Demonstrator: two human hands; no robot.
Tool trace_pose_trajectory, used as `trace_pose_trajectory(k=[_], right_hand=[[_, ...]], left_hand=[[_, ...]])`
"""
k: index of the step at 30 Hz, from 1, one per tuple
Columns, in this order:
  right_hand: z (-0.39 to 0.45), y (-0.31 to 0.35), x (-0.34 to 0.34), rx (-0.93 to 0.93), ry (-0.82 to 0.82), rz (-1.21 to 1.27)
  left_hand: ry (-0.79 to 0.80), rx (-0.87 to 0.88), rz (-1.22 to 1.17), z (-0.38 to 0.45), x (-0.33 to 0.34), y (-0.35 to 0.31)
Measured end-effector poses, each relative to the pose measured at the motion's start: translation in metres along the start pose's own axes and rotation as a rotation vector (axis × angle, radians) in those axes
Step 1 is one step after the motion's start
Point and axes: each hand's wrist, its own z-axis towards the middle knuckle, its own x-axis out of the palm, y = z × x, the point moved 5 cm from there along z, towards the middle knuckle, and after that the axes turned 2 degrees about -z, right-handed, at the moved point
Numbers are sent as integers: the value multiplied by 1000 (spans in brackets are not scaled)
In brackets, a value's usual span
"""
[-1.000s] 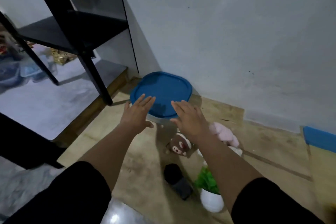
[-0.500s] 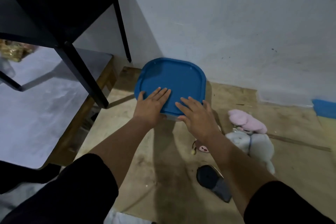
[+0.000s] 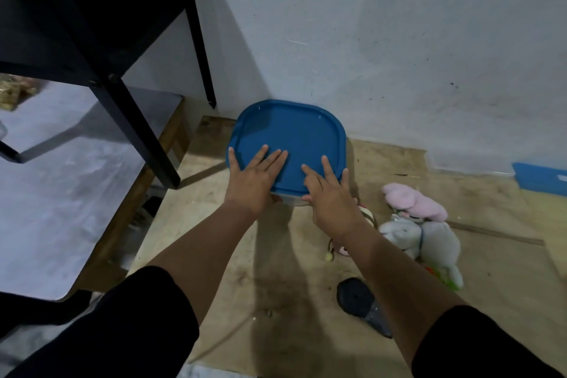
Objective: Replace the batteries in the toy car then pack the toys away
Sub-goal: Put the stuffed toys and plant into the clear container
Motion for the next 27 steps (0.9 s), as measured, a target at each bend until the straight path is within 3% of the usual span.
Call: trace_pose_trajectory(k=[6,16,27], right_hand=[[2,1,-8,51,23,42],[-15,15,-58,30,-73,0],[-134,79,-31,-74,-28,75]], left_hand=[[90,82,-4,-3,-5,1],[-38,106,-49,-27,-55,-2],[42,20,-72,-173,-33,-21]])
